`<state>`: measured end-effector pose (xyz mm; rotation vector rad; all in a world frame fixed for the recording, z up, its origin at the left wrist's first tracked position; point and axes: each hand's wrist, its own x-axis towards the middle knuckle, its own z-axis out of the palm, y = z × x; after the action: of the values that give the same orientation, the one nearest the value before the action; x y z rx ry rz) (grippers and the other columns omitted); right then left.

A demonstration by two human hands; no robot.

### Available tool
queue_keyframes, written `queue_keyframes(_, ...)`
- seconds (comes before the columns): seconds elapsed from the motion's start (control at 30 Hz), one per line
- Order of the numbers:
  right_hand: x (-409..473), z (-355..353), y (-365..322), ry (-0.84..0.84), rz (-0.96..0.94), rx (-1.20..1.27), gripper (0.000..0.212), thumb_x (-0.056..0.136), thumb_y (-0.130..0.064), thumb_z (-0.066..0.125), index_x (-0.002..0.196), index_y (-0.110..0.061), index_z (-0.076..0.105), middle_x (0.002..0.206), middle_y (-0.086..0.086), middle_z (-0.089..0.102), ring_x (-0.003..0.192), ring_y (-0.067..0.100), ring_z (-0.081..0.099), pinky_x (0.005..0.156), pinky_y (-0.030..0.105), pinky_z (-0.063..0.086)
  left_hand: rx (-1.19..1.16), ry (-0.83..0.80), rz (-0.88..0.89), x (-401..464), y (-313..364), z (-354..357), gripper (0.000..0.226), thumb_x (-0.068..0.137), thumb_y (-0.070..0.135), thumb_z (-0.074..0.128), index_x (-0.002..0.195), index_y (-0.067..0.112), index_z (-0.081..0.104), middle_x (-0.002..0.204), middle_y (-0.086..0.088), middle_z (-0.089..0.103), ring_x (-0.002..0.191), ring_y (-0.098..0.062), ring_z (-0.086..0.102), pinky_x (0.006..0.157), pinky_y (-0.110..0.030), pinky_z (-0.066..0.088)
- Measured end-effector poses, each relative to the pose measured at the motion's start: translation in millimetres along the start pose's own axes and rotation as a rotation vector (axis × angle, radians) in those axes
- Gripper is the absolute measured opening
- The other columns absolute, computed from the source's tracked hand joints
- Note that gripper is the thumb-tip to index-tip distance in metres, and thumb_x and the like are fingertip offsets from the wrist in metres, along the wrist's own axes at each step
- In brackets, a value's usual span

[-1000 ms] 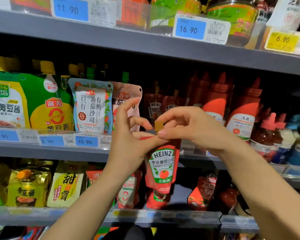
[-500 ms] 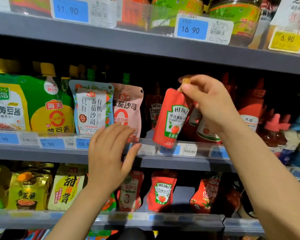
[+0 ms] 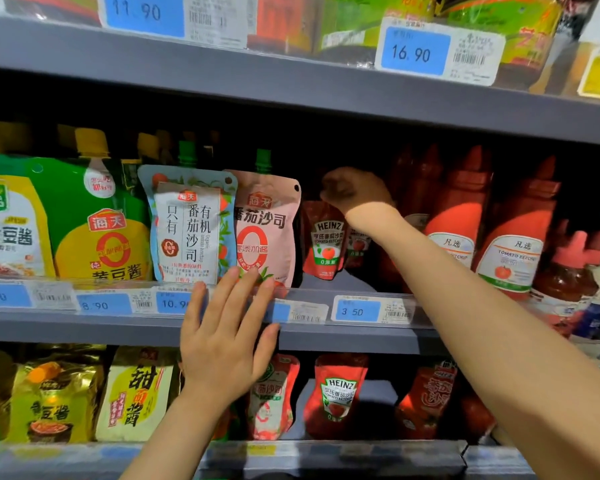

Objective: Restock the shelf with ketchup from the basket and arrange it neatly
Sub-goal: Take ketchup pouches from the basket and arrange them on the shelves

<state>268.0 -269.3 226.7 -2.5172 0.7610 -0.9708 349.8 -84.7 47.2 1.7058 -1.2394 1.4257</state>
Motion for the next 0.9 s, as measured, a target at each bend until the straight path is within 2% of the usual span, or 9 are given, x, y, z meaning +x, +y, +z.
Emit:
queue_keyframes(0.23, 3, -10, 4, 0.002, 0.051, 0.022, 0.033, 0.086, -0.015, 0.065, 0.119, -0.017, 0.063, 0.118, 0.004, 0.065, 0.111, 0.02, 0.058, 0.084, 0.018, 0.038, 0.02, 0.016, 0.01, -1, -1, 3, 0.047, 0.096, 0.038, 0.038, 0.138, 0.016, 0.044, 0.136, -0.008, 0.054, 0.13, -0.026, 0.044, 0.111, -0.048, 0.025)
queue_keyframes(0.37, 0, -16, 4, -0.064, 0.041, 0.015, 0.047, 0.08, -0.011, 0.072, 0.124, -0.019, 0.059, 0.124, 0.003, 0.06, 0.114, 0.019, 0.056, 0.086, 0.019, 0.04, 0.026, 0.017, 0.013, 0, 0, 3, 0.046, 0.097, 0.038, 0.038, 0.136, 0.016, 0.046, 0.132, -0.01, 0.058, 0.129, -0.026, 0.045, 0.112, -0.047, 0.024)
queue_keyframes(0.53, -22, -26, -1, -0.058, -0.051, -0.178, 0.058, 0.086, -0.014, 0.066, 0.138, -0.024, 0.044, 0.142, 0.002, 0.045, 0.125, 0.021, 0.047, 0.094, 0.022, 0.038, -0.006, -0.006, -0.009, 1, 1, -2, 0.044, 0.097, 0.037, 0.039, 0.134, 0.014, 0.048, 0.131, -0.011, 0.059, 0.13, -0.027, 0.044, 0.111, -0.048, 0.025)
queue_keyframes(0.6, -37, -33, -1, -0.045, -0.106, -0.242, 0.06, 0.087, -0.014, 0.061, 0.141, -0.025, 0.039, 0.143, 0.004, 0.042, 0.126, 0.023, 0.045, 0.096, 0.025, 0.037, -0.03, -0.028, -0.027, 2, 3, -5, 0.044, 0.096, 0.036, 0.042, 0.134, 0.014, 0.05, 0.132, -0.011, 0.058, 0.132, -0.027, 0.043, 0.112, -0.048, 0.025)
queue_keyframes(0.7, -76, -49, -1, 0.002, -0.184, -0.239, 0.051, 0.091, -0.023, 0.06, 0.139, -0.023, 0.043, 0.132, 0.005, 0.052, 0.119, 0.021, 0.05, 0.093, 0.024, 0.037, -0.111, -0.062, -0.155, 4, 16, -16, 0.045, 0.095, 0.033, 0.043, 0.135, 0.013, 0.05, 0.14, -0.011, 0.051, 0.137, -0.027, 0.036, 0.115, -0.049, 0.02)
queue_keyframes(0.77, -118, -63, 3, 0.022, -0.272, -0.172, 0.04, 0.091, -0.02, 0.06, 0.13, -0.019, 0.053, 0.129, -0.002, 0.054, 0.122, 0.011, 0.047, 0.097, 0.012, 0.03, -0.233, -0.069, -0.219, 6, 39, -27, 0.047, 0.093, 0.031, 0.044, 0.137, 0.014, 0.046, 0.147, -0.01, 0.042, 0.14, -0.028, 0.031, 0.118, -0.048, 0.011)
queue_keyframes(0.83, -167, -81, 14, 0.035, -0.279, -0.12, 0.031, 0.09, -0.02, 0.06, 0.121, -0.019, 0.06, 0.123, -0.01, 0.056, 0.119, 0.0, 0.046, 0.098, 0.002, 0.026, -0.395, -0.079, -0.163, 8, 74, -33, 0.047, 0.091, 0.03, 0.047, 0.137, 0.018, 0.044, 0.148, -0.008, 0.038, 0.141, -0.027, 0.03, 0.119, -0.046, 0.007)
queue_keyframes(0.9, -218, -101, 34, 0.052, -0.192, -0.088, 0.025, 0.089, -0.024, 0.058, 0.113, -0.023, 0.064, 0.117, -0.016, 0.059, 0.113, -0.006, 0.049, 0.097, 0.003, 0.03, -0.564, -0.112, -0.074, 9, 120, -35, 0.047, 0.088, 0.027, 0.052, 0.135, 0.019, 0.045, 0.146, -0.007, 0.04, 0.14, -0.025, 0.032, 0.119, -0.044, 0.011)
